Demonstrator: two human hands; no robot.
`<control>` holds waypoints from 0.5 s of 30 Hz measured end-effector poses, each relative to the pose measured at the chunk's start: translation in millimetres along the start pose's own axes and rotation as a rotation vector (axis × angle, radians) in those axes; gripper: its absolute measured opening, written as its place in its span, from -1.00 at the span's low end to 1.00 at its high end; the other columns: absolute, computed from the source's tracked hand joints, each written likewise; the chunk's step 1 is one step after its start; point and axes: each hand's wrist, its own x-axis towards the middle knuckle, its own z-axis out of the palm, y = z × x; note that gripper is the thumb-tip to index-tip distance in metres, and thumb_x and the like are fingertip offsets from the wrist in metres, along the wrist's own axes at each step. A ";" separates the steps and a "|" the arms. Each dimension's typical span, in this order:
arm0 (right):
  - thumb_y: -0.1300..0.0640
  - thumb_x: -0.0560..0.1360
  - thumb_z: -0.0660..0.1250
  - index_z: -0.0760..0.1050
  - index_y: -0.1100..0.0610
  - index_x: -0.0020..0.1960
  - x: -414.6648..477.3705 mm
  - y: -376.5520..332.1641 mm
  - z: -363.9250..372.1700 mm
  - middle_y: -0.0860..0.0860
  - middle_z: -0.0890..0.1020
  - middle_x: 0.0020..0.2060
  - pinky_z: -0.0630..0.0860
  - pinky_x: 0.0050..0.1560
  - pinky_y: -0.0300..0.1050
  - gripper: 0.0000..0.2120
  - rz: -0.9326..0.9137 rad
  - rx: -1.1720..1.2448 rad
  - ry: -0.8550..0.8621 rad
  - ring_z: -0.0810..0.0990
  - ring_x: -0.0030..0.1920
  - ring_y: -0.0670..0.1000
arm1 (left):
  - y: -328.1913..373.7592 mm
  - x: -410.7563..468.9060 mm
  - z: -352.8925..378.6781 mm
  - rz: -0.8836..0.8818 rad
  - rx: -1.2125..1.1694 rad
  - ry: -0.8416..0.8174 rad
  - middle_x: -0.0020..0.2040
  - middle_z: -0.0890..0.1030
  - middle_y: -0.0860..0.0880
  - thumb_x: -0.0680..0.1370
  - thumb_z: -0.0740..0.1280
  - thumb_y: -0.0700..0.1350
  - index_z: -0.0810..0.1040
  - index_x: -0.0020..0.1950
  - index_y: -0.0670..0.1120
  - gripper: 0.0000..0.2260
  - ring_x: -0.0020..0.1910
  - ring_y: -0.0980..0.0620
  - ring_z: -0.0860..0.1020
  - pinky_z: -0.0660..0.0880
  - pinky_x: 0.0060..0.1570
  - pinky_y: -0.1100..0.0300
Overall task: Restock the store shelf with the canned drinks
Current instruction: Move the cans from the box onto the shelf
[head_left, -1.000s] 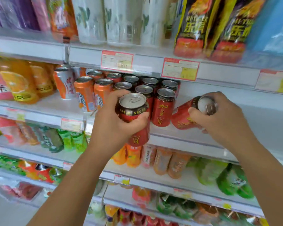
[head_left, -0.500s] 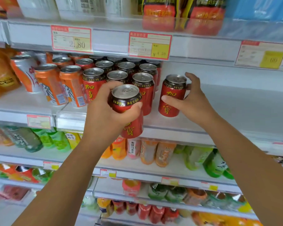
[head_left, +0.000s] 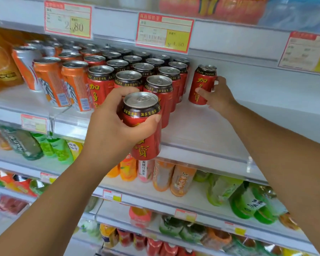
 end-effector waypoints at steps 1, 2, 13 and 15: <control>-0.04 0.43 0.47 0.17 0.14 0.42 7.3 2.9 2.0 0.09 0.49 0.23 0.53 0.18 0.15 -0.28 0.007 0.012 0.015 0.54 0.19 0.12 | -0.6 -1.3 2.3 -0.004 -0.009 0.007 -0.07 0.63 0.30 0.28 0.44 0.18 0.50 0.07 0.16 -0.61 -0.10 0.28 0.61 0.45 -0.15 0.47; -0.04 0.43 0.48 0.19 0.15 0.38 13.7 6.2 4.1 0.08 0.49 0.19 0.52 0.18 0.17 -0.31 0.011 0.025 0.028 0.54 0.18 0.12 | -1.0 -2.9 4.1 -0.009 -0.017 0.011 -0.08 0.63 0.30 0.28 0.44 0.18 0.50 0.06 0.16 -0.61 -0.11 0.27 0.61 0.45 -0.15 0.46; -0.03 0.48 0.42 0.19 0.18 0.37 46.7 12.9 26.1 0.11 0.50 0.27 0.41 0.16 -0.12 -0.37 -0.007 0.050 0.061 0.52 0.23 0.09 | 4.0 -1.7 14.0 -0.016 -0.055 0.009 -0.05 0.65 0.22 0.29 0.46 0.14 0.53 0.10 0.06 -0.57 -0.08 0.24 0.62 0.45 -0.11 0.45; -0.10 0.46 0.43 0.18 0.18 0.42 46.9 13.1 24.3 0.15 0.44 0.33 0.41 0.22 -0.07 -0.29 0.041 0.014 0.044 0.48 0.29 0.12 | 6.2 -1.0 14.4 -0.019 -0.065 0.000 -0.05 0.65 0.22 0.30 0.47 0.13 0.53 0.11 0.05 -0.57 -0.08 0.24 0.62 0.46 -0.10 0.44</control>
